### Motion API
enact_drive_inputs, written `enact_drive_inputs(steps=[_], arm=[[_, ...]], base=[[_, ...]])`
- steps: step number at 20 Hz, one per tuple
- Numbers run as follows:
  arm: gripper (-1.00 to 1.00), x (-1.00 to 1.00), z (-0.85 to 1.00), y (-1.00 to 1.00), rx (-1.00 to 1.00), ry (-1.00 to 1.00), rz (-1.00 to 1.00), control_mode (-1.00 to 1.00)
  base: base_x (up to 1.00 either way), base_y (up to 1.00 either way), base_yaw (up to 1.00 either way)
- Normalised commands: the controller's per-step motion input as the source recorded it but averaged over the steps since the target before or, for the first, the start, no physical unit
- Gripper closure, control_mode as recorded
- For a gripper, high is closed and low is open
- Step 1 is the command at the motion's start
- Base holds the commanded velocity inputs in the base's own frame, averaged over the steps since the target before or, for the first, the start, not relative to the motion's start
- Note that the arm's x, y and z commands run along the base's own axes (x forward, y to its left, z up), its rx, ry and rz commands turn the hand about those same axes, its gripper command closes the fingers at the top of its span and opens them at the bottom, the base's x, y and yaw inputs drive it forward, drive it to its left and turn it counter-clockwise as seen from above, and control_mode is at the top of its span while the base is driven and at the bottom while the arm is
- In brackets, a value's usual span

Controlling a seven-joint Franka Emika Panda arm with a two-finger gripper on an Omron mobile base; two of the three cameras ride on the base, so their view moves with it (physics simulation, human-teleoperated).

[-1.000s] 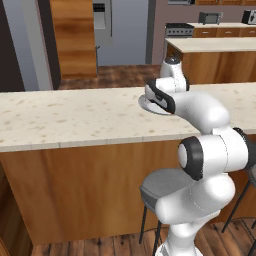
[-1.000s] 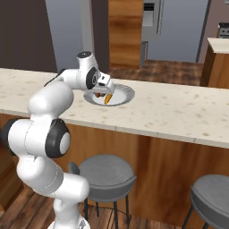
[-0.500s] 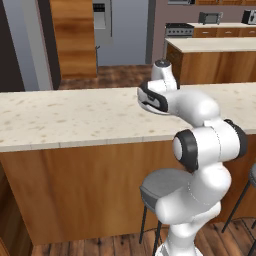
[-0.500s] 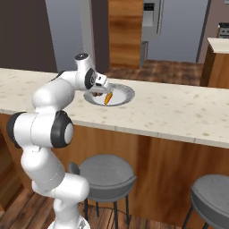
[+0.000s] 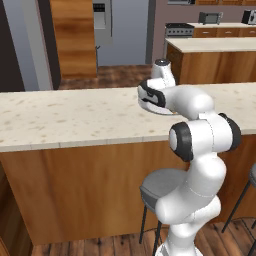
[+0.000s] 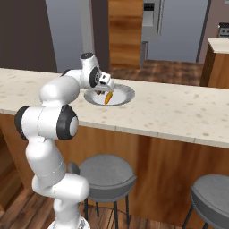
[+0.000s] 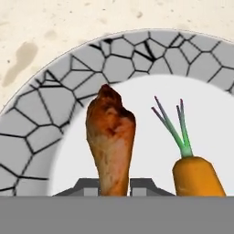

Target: Take the cheese, chicken drumstick, and carrot from the fridge and place them on the plate on the dining counter to create an appetizer plate.

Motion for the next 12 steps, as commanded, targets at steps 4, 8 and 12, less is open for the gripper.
enact_drive_inputs(steps=[4,8,12], arm=[[-1.0,-0.14,-0.37,-0.42,0.0,0.02,-0.05,-1.0],[-1.0,-0.26,-0.3,-0.28,0.0,0.01,-0.07,-1.0],[-1.0,-0.14,0.13,0.0,0.0,0.02,-0.02,-1.0]], base=[[0.0,0.0,0.0],[0.0,0.0,0.0],[0.0,0.0,0.0]])
